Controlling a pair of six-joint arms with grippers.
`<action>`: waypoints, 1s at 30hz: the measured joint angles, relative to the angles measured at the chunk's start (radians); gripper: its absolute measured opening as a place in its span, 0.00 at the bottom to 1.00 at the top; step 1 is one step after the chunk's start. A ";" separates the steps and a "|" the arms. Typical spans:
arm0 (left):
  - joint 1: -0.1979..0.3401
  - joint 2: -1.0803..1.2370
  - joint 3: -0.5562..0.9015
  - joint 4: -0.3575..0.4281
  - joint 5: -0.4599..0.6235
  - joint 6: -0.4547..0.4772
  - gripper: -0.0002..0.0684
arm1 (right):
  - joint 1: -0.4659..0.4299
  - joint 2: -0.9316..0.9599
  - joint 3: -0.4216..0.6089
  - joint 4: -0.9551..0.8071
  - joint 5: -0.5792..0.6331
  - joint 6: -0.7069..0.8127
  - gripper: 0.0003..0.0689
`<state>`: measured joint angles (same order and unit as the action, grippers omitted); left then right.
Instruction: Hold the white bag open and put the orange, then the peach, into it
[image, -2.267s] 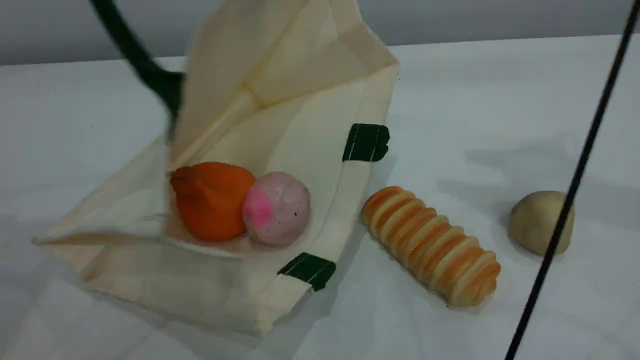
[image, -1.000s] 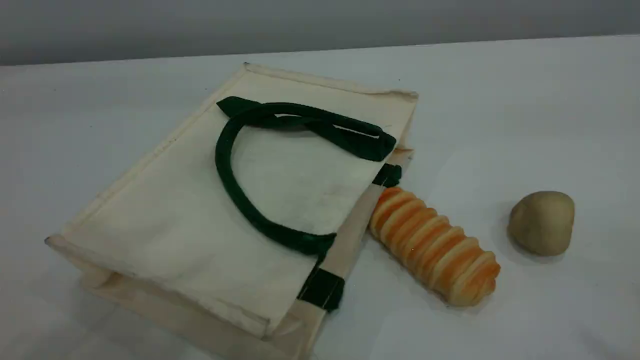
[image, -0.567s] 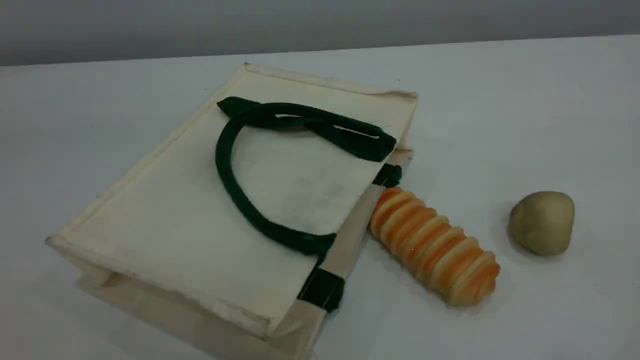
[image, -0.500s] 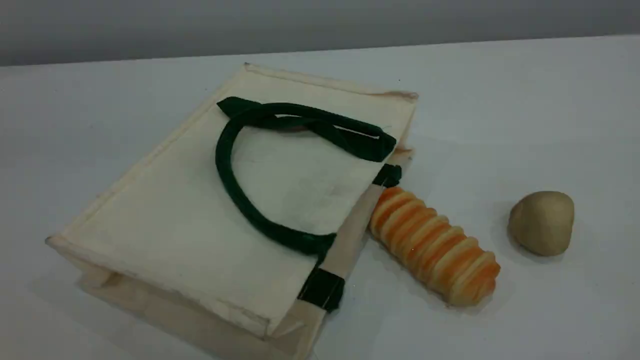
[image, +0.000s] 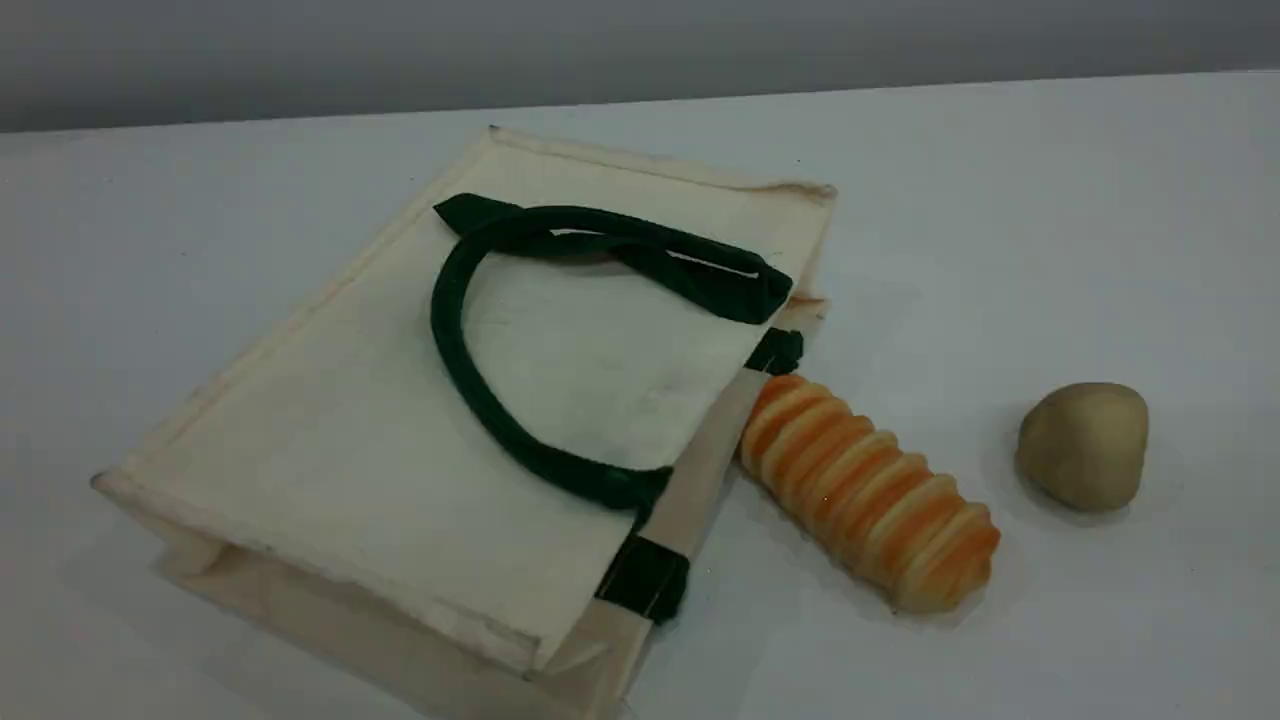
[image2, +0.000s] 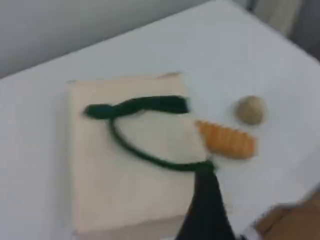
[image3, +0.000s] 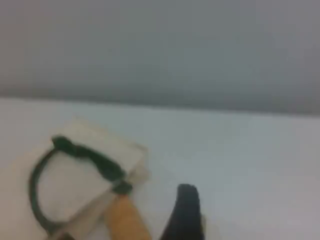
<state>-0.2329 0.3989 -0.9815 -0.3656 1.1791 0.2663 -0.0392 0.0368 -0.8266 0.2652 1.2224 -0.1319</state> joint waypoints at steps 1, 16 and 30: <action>0.000 -0.024 0.033 0.039 -0.024 -0.022 0.71 | 0.002 -0.003 0.029 -0.011 -0.001 0.000 0.84; 0.000 -0.215 0.446 0.271 -0.080 -0.234 0.71 | 0.034 -0.004 0.313 -0.077 -0.130 0.000 0.84; 0.000 -0.215 0.479 0.271 -0.101 -0.235 0.71 | 0.031 -0.004 0.321 -0.080 -0.155 0.000 0.84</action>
<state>-0.2329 0.1841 -0.5020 -0.0941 1.0781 0.0311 -0.0081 0.0332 -0.5061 0.1848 1.0671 -0.1317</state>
